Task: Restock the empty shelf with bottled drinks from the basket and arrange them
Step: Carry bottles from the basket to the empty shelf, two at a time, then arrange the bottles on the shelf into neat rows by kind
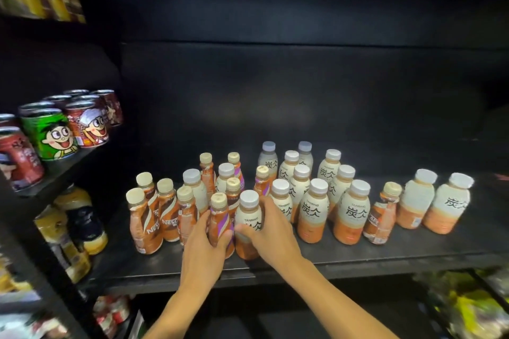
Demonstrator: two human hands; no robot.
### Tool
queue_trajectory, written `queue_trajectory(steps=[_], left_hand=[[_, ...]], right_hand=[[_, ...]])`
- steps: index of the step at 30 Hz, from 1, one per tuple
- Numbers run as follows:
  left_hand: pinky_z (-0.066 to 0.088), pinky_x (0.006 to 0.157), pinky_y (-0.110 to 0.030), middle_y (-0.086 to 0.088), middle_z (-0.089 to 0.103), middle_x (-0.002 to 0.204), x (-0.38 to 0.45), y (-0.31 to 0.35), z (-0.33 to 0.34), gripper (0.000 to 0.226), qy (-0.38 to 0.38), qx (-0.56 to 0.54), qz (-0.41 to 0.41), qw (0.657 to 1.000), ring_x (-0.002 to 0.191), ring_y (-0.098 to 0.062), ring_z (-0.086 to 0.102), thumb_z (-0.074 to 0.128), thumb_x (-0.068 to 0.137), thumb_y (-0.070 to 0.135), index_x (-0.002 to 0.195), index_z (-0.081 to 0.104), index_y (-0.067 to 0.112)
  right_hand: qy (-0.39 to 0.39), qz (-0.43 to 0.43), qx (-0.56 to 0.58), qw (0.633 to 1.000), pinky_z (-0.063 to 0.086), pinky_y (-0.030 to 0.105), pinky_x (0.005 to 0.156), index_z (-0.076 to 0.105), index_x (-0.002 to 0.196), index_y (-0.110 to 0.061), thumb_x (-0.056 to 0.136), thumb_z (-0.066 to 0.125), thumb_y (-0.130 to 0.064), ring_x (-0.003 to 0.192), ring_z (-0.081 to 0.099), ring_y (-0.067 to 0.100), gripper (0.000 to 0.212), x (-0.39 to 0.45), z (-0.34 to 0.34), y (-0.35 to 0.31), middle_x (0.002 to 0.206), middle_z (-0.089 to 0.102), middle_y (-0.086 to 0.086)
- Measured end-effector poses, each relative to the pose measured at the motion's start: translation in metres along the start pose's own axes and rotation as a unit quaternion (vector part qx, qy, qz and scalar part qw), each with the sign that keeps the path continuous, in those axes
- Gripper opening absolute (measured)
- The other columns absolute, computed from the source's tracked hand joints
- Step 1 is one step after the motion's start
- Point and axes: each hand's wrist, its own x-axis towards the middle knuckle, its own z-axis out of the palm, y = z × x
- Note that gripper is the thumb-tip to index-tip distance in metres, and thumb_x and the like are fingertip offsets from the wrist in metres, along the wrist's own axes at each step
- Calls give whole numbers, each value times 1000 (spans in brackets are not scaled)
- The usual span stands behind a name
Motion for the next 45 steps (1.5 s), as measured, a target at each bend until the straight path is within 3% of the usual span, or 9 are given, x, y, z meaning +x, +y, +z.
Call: queue_trajectory(steps=[6,9,14,18,23,27,31,37,45], left_hand=[[40,97,-26,10,54,143,8,46,-29,57,33,37,104,993,121,0,47,59,98,40,150,38,32],[40,95,-28,4,53,146,19,75,-42,53,27,85,130,987,129,-12,52,50,101,48,150,40,32],[37,96,-28,4,52,148,50,109,-50,50,-14,154,165,974,132,-15,49,43,102,52,147,45,30],[34,113,-38,5,40,158,69,127,-46,60,-52,196,180,962,144,-16,38,38,100,61,153,38,32],[32,117,-40,0,36,161,91,141,-29,64,-82,298,215,926,147,-18,34,32,101,62,154,37,28],[36,114,-40,-1,46,154,108,147,-11,64,-86,351,218,907,140,-19,44,29,101,63,151,43,26],[37,112,-40,0,50,151,123,153,10,64,-92,371,195,903,137,-19,48,27,101,64,150,44,25],[41,110,-43,-1,47,154,151,159,40,68,-99,392,141,904,136,-23,49,26,100,66,153,40,25],[38,113,-47,-2,46,154,188,147,67,67,-120,400,100,903,138,-24,47,30,99,66,153,38,28]], right_hand=[[37,-56,-84,994,52,34,94,46,139,-30,90,68,-53,120,57,11,58,9,-28,-24,131,60,-10],[47,-66,-121,989,52,36,98,47,142,-29,93,61,-57,126,56,13,58,19,-45,-38,136,60,-8],[70,-77,-161,981,47,29,80,53,137,-28,96,59,-53,109,62,13,48,33,-80,-56,125,65,-7],[84,-71,-191,975,49,37,92,47,145,-32,95,57,-58,127,56,17,57,45,-102,-58,138,60,-6],[79,-63,-248,964,45,38,104,46,151,-26,96,53,-61,139,48,19,66,64,-126,-43,147,57,-3],[68,-57,-294,952,46,36,99,56,143,-25,95,51,-64,134,51,18,62,85,-142,-18,141,62,-7],[33,-65,-335,939,43,32,76,66,117,-25,94,47,-63,109,62,19,48,114,-160,9,111,70,-8],[-22,-81,-350,933,53,37,92,62,131,-25,97,42,-66,111,63,20,57,164,-176,42,122,69,-2],[-137,-21,-360,922,38,41,114,44,153,-24,102,38,-60,142,44,27,62,221,-177,56,161,42,0]])
